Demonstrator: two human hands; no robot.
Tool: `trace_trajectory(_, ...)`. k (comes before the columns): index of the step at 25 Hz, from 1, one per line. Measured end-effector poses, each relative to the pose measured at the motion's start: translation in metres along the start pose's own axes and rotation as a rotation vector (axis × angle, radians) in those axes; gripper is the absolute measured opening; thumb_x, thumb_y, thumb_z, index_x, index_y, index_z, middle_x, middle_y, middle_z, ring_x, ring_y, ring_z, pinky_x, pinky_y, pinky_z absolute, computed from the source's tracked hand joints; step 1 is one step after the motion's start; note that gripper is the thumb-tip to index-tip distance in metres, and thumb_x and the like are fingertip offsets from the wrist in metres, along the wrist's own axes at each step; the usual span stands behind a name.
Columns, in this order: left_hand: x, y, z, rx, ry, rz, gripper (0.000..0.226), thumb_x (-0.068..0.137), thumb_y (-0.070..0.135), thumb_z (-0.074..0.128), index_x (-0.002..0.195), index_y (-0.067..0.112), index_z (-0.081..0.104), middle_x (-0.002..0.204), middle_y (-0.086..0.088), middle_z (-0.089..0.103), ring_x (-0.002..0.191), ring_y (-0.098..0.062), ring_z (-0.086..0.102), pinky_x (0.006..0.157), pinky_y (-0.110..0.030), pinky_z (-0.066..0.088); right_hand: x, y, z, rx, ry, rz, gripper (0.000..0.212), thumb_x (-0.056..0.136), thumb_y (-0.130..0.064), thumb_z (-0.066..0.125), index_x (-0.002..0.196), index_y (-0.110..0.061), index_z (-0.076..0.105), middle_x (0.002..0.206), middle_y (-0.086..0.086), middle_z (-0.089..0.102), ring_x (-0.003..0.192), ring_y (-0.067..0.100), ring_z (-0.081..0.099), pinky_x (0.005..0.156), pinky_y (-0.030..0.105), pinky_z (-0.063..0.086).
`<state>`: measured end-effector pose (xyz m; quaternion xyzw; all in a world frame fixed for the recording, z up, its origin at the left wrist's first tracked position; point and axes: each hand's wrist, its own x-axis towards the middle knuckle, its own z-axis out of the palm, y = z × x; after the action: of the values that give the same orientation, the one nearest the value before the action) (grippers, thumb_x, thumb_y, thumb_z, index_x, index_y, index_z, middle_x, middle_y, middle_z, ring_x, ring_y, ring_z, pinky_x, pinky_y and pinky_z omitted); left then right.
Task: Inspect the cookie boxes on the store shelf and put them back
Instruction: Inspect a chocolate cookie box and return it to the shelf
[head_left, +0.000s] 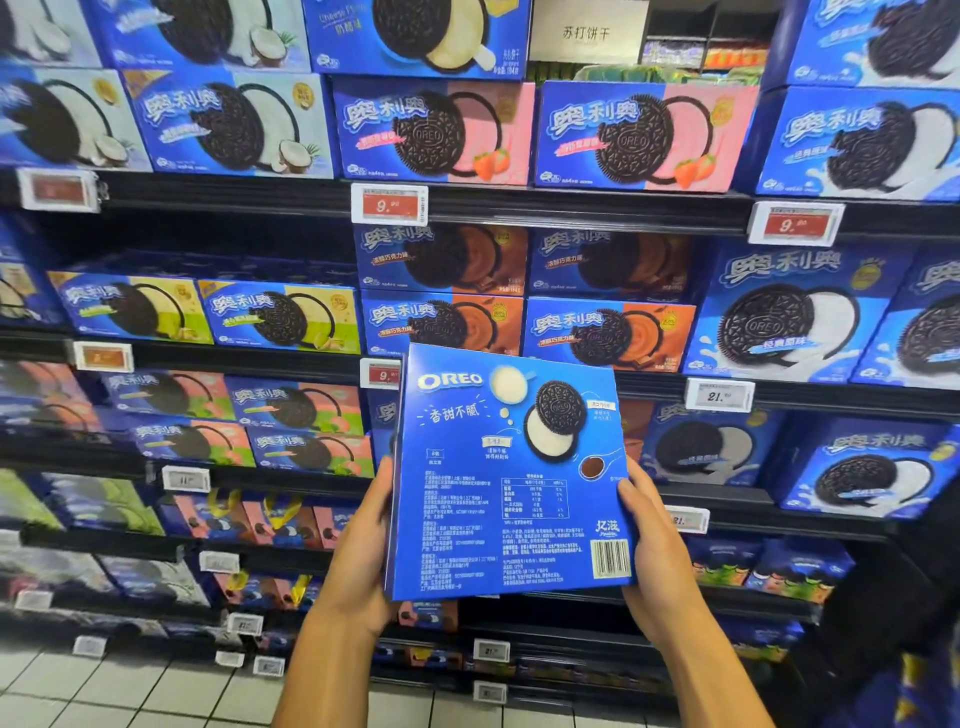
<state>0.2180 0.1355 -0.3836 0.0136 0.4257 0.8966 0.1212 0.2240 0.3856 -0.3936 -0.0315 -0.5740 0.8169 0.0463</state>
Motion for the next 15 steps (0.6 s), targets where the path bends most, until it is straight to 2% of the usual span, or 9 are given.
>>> trace_trajectory(3, -0.001, 0.005, 0.007, 0.074, -0.006, 0.000, 0.053, 0.087, 0.058, 0.055, 0.125, 0.023, 0.068, 0.127, -0.013, 0.067, 0.115, -0.032, 0.066, 0.082, -0.047, 0.060, 0.002, 0.011, -0.002, -0.018, 0.010, 0.053, 0.032, 0.106, -0.034, 0.042, 0.136, -0.033, 0.053, 0.117, 0.006, 0.075, 0.101, 0.027, 0.074, 0.070, 0.038, 0.063)
trace_trajectory(7, -0.004, 0.007, 0.018, 0.130, -0.002, 0.035, 0.052, 0.081, 0.055, 0.061, 0.123, 0.024, 0.068, 0.126, -0.013, 0.068, 0.114, -0.032, 0.067, 0.082, -0.045, 0.060, 0.003, 0.018, -0.004, -0.020, 0.025, 0.085, 0.028, 0.106, -0.031, 0.042, 0.129, -0.029, 0.058, 0.113, 0.006, 0.076, 0.096, 0.024, 0.076, 0.063, 0.032, 0.061)
trace_trajectory(9, -0.004, 0.006, 0.022, 0.140, -0.004, 0.033, 0.059, 0.077, 0.054, 0.065, 0.125, 0.020, 0.066, 0.124, -0.014, 0.069, 0.112, -0.032, 0.068, 0.080, -0.044, 0.061, 0.004, 0.019, -0.005, -0.018, 0.029, 0.096, 0.028, 0.106, -0.032, 0.042, 0.128, -0.027, 0.059, 0.114, 0.007, 0.076, 0.097, 0.024, 0.075, 0.064, 0.034, 0.062)
trace_trajectory(12, -0.004, 0.006, 0.024, 0.140, -0.006, 0.040, 0.053, 0.075, 0.053, 0.067, 0.118, 0.021, 0.070, 0.121, -0.014, 0.071, 0.107, -0.030, 0.070, 0.074, -0.040, 0.061, 0.005, 0.020, -0.005, -0.020, 0.031, 0.104, 0.031, 0.104, -0.036, 0.045, 0.130, -0.026, 0.058, 0.115, 0.008, 0.075, 0.100, 0.027, 0.075, 0.068, 0.036, 0.063)
trace_trajectory(15, -0.001, 0.006, 0.020, 0.166, 0.006, 0.045, 0.052, 0.080, 0.056, 0.061, 0.121, 0.024, 0.069, 0.123, -0.013, 0.070, 0.111, -0.031, 0.068, 0.079, -0.043, 0.061, 0.005, 0.016, -0.005, -0.015, 0.037, 0.078, 0.032, 0.102, -0.037, 0.046, 0.130, -0.026, 0.059, 0.115, 0.008, 0.076, 0.098, 0.026, 0.075, 0.064, 0.034, 0.062)
